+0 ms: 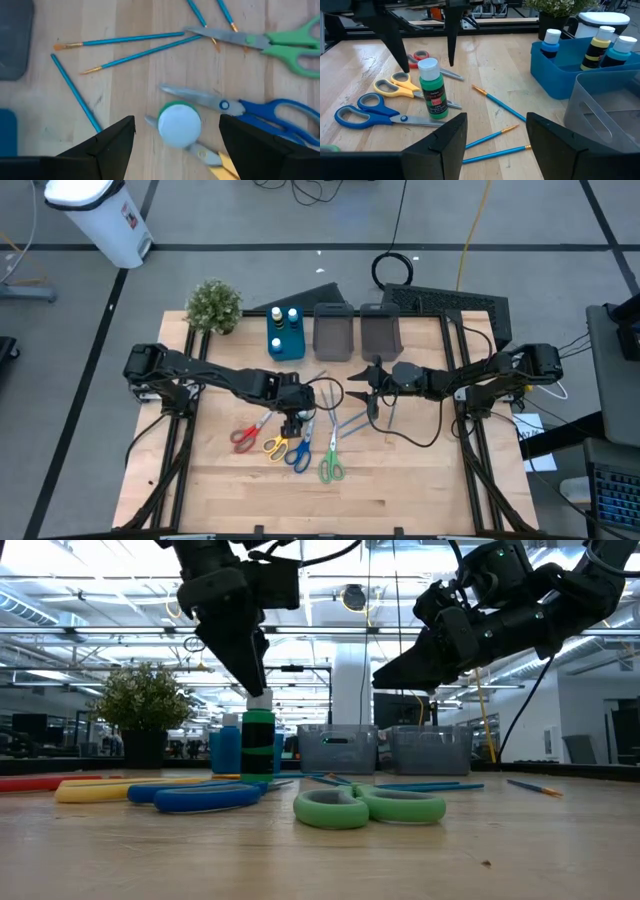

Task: Pick & Place Paint Supplies
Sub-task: Put the green paint into the blue bin

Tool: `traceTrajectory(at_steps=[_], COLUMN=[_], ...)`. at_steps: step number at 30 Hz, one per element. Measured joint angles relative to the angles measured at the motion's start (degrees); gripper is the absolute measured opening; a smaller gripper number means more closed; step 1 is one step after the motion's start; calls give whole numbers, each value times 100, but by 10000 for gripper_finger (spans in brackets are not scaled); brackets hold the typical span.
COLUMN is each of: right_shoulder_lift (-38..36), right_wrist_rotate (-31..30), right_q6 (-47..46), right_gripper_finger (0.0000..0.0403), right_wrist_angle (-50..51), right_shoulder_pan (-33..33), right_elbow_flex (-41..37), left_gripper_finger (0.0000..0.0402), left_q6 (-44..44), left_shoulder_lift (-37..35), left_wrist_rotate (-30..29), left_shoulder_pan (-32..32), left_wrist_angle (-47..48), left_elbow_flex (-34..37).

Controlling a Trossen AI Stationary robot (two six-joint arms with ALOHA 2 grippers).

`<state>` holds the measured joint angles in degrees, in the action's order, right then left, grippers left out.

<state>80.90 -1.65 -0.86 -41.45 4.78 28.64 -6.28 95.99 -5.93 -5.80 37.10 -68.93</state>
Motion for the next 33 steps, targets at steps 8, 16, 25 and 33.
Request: traceTrajectory(at_steps=[8,16,25,33], right_shoulder_lift=[0,0,0,0], right_wrist_rotate=[-2,0,-2,-2], right_q6=[0,0,-2,0], right_gripper_finger=[196,196,196,196], right_wrist_angle=[6,2,6,6], right_shoulder_pan=[0,1,0,2], right_elbow_flex=[0,0,0,0], left_gripper_finger=[294,294,294,294], left_q6=[20,76,212,258], left_shoulder_lift=[103,96,96,96], left_wrist_rotate=[-9,-11,-13,-13], left_shoulder_pan=[9,9,9,9], left_wrist_angle=[-2,3,7,10], left_elbow_flex=[-4,-4,-4,-4])
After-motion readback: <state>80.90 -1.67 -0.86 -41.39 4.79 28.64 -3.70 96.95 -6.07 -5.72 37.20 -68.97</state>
